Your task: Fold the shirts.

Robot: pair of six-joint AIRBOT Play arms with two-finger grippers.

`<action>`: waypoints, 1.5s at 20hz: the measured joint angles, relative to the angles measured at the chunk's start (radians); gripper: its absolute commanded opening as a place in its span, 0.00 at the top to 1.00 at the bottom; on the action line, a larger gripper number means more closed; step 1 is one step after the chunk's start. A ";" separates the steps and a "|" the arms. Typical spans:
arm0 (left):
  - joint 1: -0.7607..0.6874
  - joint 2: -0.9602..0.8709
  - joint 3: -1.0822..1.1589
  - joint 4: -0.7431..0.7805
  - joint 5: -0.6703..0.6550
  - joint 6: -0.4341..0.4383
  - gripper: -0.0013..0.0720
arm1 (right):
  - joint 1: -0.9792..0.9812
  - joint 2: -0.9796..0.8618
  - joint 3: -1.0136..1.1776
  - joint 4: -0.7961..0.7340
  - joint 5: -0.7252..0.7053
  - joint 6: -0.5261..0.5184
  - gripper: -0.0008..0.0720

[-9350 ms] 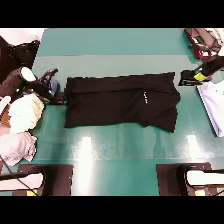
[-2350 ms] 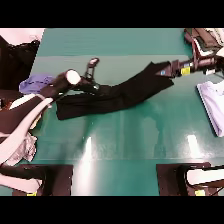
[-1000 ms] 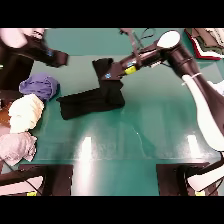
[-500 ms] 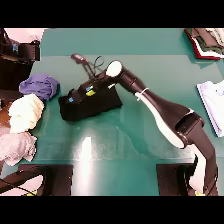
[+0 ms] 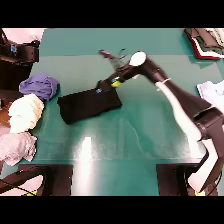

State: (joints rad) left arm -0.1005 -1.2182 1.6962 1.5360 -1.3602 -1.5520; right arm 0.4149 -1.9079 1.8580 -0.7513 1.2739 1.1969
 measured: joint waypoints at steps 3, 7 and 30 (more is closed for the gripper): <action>0.000 0.000 -0.002 -0.012 0.008 0.000 0.95 | -0.139 0.020 -0.096 -0.013 0.039 0.031 0.09; 0.000 0.000 -0.002 -0.031 0.017 0.000 0.95 | -0.219 -0.041 -0.133 0.047 0.074 0.050 0.09; 0.000 0.000 -0.002 -0.042 -0.047 0.015 0.95 | -0.286 -0.075 0.103 0.007 0.175 0.064 0.96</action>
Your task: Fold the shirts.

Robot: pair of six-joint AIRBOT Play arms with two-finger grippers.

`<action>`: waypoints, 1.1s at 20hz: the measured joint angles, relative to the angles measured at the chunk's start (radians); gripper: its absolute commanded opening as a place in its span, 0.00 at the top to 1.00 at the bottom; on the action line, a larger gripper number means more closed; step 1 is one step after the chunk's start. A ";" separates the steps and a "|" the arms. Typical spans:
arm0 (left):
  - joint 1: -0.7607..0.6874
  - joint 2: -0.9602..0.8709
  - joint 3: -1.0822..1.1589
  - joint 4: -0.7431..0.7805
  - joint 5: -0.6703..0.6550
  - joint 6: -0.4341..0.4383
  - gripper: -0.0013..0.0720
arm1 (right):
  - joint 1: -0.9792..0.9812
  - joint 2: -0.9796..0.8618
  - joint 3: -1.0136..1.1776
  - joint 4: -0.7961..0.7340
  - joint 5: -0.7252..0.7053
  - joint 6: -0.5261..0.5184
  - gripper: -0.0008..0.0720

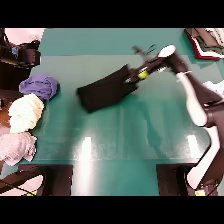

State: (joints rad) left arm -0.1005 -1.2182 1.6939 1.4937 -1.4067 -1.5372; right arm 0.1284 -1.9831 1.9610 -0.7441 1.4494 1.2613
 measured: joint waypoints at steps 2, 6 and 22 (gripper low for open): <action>0.000 0.000 0.000 -0.010 0.000 0.000 0.95 | -0.129 0.072 0.000 -0.061 0.011 0.010 0.96; 0.000 0.000 0.000 -0.048 0.000 -0.002 0.95 | -0.409 0.179 0.000 -0.153 0.005 0.019 0.96; 0.000 0.000 0.000 -0.188 0.008 -0.036 0.95 | -0.930 0.313 0.001 -0.162 -0.156 0.033 0.96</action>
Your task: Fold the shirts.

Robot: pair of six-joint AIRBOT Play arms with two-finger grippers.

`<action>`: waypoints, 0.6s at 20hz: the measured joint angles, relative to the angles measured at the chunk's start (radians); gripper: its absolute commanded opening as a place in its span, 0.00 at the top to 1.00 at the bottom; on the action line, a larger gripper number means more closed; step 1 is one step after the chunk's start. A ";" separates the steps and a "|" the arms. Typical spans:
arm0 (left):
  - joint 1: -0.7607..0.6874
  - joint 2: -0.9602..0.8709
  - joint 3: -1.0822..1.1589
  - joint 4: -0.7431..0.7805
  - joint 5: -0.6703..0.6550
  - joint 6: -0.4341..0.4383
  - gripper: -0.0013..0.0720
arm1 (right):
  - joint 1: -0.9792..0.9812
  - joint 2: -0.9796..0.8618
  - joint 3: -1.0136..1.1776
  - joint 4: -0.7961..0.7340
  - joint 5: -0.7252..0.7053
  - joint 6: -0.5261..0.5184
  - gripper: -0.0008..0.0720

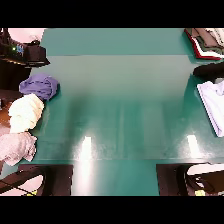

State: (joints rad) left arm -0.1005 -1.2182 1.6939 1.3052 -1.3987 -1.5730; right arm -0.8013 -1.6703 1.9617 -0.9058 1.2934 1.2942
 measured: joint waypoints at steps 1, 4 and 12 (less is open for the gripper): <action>0.000 0.000 0.000 -0.001 0.000 0.000 0.95 | -0.007 0.016 0.000 0.006 -0.004 -0.003 0.96; 0.000 0.000 0.000 -0.003 0.002 0.000 0.95 | -0.026 0.061 0.000 0.014 0.000 -0.006 0.96; 0.000 0.000 0.000 -0.004 0.003 0.029 0.95 | -0.035 0.150 0.000 -0.136 0.162 0.101 0.96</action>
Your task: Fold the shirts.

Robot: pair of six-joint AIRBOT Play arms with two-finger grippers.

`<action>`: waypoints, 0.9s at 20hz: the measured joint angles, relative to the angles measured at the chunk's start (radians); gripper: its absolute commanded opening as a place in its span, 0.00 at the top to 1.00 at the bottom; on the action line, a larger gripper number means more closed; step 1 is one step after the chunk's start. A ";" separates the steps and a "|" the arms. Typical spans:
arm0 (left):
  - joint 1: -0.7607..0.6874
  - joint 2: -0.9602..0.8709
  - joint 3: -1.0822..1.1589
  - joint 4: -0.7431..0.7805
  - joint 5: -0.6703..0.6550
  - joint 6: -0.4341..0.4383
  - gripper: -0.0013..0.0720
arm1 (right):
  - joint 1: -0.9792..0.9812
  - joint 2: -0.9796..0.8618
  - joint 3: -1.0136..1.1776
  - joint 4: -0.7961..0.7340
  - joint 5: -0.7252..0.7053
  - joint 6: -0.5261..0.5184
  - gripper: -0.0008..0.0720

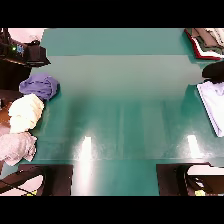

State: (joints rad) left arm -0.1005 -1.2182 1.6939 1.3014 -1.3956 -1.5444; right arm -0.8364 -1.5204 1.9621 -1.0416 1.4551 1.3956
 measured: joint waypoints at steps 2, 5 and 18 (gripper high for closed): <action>0.000 0.000 0.000 0.000 0.000 0.014 0.95 | 0.000 0.006 -0.003 -0.111 0.076 0.056 0.96; 0.000 0.000 0.000 0.000 -0.002 0.028 0.95 | 0.000 0.011 -0.032 -0.267 0.185 0.118 0.95; 0.000 0.000 0.000 0.000 0.006 0.060 0.95 | 0.030 0.055 -0.188 -0.481 0.324 0.188 0.29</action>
State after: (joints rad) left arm -0.1005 -1.2182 1.6939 1.3014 -1.3899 -1.4849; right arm -0.8062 -1.4658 1.7744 -1.5227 1.7790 1.5841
